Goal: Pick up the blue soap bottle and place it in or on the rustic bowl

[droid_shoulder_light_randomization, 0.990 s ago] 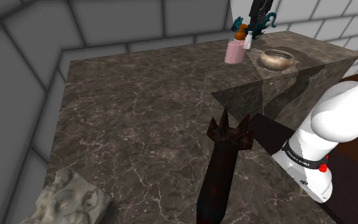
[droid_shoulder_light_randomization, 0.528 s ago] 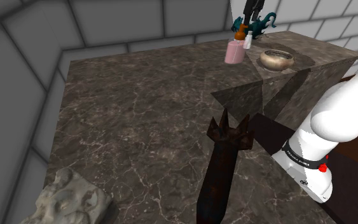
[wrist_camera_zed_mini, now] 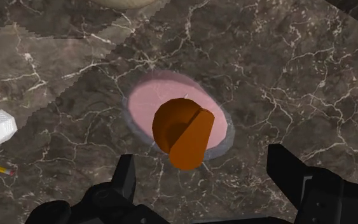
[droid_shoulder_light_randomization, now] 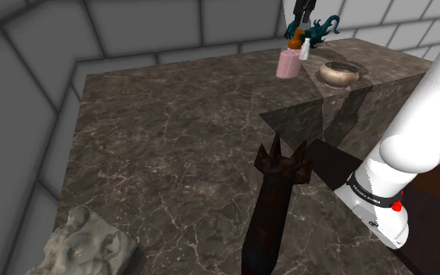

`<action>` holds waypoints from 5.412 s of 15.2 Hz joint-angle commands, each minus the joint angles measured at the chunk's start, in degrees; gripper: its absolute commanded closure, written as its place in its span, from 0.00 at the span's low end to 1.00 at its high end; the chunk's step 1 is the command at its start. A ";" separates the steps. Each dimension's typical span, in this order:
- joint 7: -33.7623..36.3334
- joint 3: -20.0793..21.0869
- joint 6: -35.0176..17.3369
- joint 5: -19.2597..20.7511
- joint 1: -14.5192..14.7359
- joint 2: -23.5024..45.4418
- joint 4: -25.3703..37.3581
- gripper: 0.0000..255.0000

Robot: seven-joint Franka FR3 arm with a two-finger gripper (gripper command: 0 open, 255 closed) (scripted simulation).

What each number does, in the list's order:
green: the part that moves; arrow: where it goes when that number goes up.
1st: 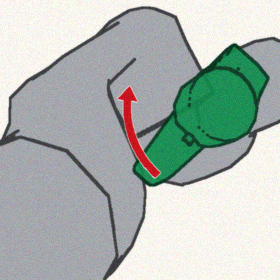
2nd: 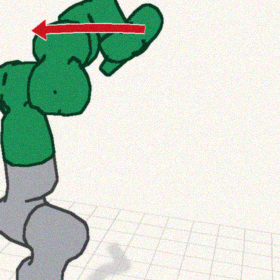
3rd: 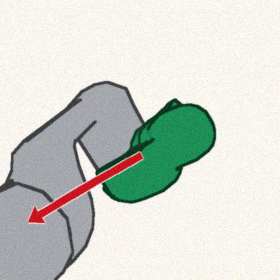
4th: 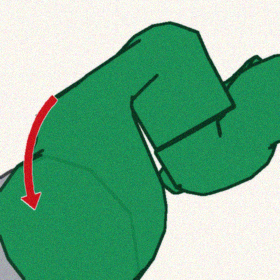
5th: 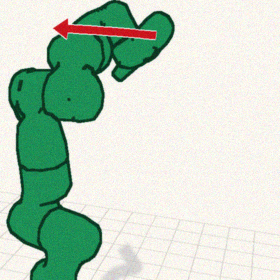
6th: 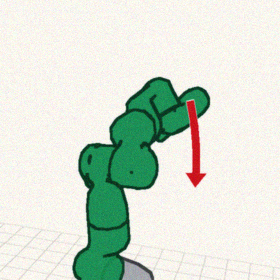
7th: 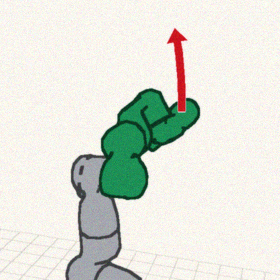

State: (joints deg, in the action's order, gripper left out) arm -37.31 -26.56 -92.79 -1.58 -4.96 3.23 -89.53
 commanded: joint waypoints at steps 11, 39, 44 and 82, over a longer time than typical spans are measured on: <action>-0.61 -0.10 -5.79 -0.41 -0.16 0.76 -5.14 0.00; -1.34 -0.55 5.91 -1.68 -1.03 3.53 9.03 1.00; -1.86 -0.84 10.60 -2.68 -1.77 5.56 15.53 1.00; -18.65 -6.39 28.66 2.73 -11.65 -5.63 23.68 1.00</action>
State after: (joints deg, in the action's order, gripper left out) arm -56.45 -33.35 -62.93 0.50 -17.00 -1.36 -63.84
